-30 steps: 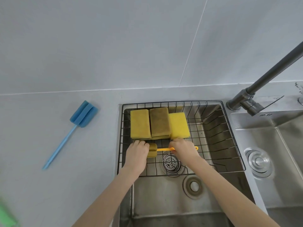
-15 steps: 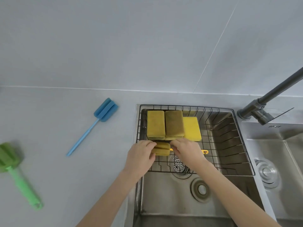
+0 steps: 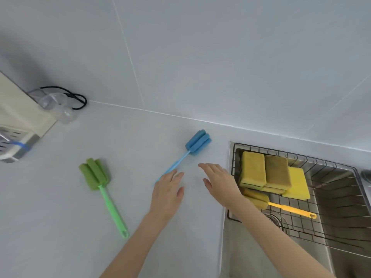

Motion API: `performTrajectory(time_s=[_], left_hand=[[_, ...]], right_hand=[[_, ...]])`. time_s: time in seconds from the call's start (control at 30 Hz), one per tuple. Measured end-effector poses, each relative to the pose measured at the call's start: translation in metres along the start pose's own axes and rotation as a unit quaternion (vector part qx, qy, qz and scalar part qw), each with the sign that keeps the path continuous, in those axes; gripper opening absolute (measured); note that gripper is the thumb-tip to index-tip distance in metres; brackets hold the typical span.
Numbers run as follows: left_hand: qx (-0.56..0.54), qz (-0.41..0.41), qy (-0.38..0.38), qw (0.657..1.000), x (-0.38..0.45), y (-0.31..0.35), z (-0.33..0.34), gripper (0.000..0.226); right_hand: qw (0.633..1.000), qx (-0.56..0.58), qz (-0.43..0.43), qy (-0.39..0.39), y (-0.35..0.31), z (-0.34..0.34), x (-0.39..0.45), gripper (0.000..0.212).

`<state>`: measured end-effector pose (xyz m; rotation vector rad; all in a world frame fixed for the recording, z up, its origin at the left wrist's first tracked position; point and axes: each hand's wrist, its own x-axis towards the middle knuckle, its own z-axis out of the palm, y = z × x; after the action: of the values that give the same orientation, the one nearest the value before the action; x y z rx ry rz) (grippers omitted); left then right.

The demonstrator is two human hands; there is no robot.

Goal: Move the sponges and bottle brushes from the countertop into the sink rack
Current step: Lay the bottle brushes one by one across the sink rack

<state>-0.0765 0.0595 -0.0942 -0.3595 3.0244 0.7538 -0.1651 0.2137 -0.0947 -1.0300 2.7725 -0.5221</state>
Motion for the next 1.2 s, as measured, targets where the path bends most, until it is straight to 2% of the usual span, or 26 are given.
performTrajectory(time_s=[0.2, 0.33, 0.43, 0.53, 0.83, 1.0, 1.13, 1.2], left_hand=[[-0.025, -0.007, 0.031, 0.999, 0.028, -0.027, -0.027, 0.046], [-0.028, -0.024, -0.011, 0.999, 0.037, -0.037, -0.023, 0.05], [-0.042, -0.047, -0.042, 0.997, 0.038, -0.041, -0.015, 0.039], [-0.052, -0.069, -0.046, 0.995, 0.038, -0.041, -0.01, 0.027], [-0.034, -0.069, -0.008, 0.997, 0.041, -0.036, -0.014, 0.025], [-0.002, -0.016, 0.027, 1.0, 0.045, -0.012, -0.018, 0.027], [0.023, 0.038, 0.013, 0.999, 0.036, 0.02, -0.006, 0.031], [0.027, 0.068, 0.003, 0.997, 0.026, 0.036, 0.005, 0.032]], right_hand=[[0.995, -0.078, -0.037, 0.044, -0.007, -0.011, 0.066, 0.057], [0.982, -0.181, -0.047, 0.0, 0.007, -0.014, 0.099, 0.066], [0.973, -0.223, -0.049, -0.039, 0.016, -0.007, 0.107, 0.061], [0.976, -0.208, -0.04, -0.047, 0.019, 0.002, 0.108, 0.049], [0.979, -0.199, -0.037, -0.004, 0.024, -0.007, 0.1, 0.038], [0.98, -0.196, -0.004, 0.037, 0.039, -0.032, 0.062, 0.028], [0.986, -0.148, 0.018, 0.077, 0.054, -0.053, 0.01, 0.025], [0.987, -0.136, 0.044, 0.066, 0.065, -0.057, -0.021, 0.03]])
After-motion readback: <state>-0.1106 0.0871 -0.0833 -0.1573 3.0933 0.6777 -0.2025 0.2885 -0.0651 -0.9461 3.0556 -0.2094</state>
